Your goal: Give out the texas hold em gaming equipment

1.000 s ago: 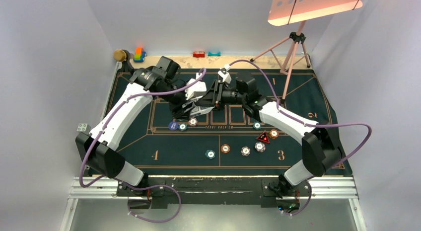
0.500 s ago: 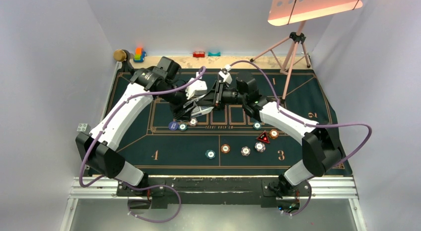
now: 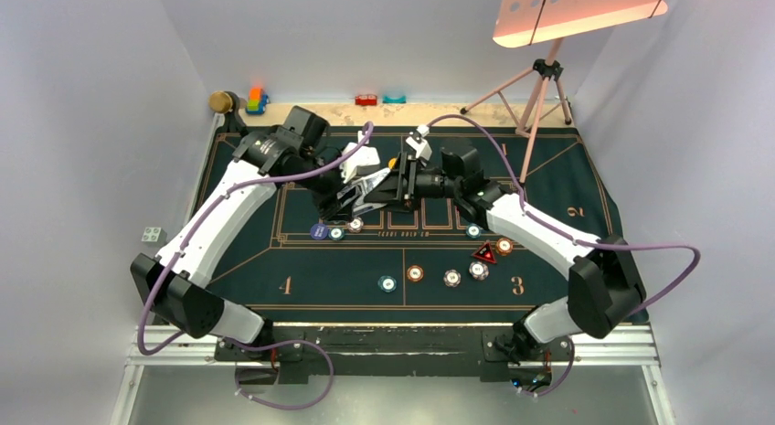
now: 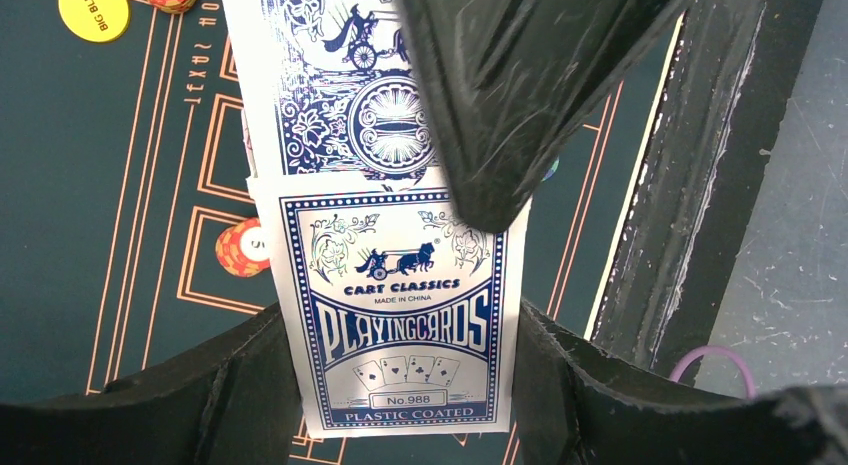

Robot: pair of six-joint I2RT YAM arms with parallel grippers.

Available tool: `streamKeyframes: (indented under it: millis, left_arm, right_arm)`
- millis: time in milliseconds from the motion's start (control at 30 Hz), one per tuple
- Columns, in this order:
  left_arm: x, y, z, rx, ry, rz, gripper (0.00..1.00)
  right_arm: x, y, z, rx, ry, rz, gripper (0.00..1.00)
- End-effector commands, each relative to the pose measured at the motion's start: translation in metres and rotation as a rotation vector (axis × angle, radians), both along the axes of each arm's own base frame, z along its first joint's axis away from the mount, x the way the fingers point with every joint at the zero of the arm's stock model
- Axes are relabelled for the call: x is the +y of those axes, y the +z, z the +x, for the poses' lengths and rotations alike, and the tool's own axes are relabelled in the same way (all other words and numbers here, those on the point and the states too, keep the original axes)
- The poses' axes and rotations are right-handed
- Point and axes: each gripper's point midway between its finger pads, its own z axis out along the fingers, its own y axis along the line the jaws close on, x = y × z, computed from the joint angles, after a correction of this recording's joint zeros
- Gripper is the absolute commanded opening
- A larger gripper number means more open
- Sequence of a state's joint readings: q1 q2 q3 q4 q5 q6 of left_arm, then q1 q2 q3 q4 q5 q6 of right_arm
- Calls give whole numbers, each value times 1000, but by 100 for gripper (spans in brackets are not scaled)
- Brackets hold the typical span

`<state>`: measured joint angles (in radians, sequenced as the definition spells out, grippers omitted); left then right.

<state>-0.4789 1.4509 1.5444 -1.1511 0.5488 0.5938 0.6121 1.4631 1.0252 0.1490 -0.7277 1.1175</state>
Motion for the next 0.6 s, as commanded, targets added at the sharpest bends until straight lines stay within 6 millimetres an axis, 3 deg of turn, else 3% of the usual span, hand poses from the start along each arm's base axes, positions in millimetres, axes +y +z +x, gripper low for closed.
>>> streamKeyframes:
  millis: [0,233,567]
  left_arm:
    - [-3,11,-4,-26,-3,-53,14]
    - [7,-4,-16,16,-20,15,10]
    - [15,-18,-17,29,-20,116,8]
  right_arm:
    - [-16,14,-6,-73,19,-28,56]
    - [-37,17,7,-120,-10,-93,58]
    - [-27,12,13,-127,14,-94,60]
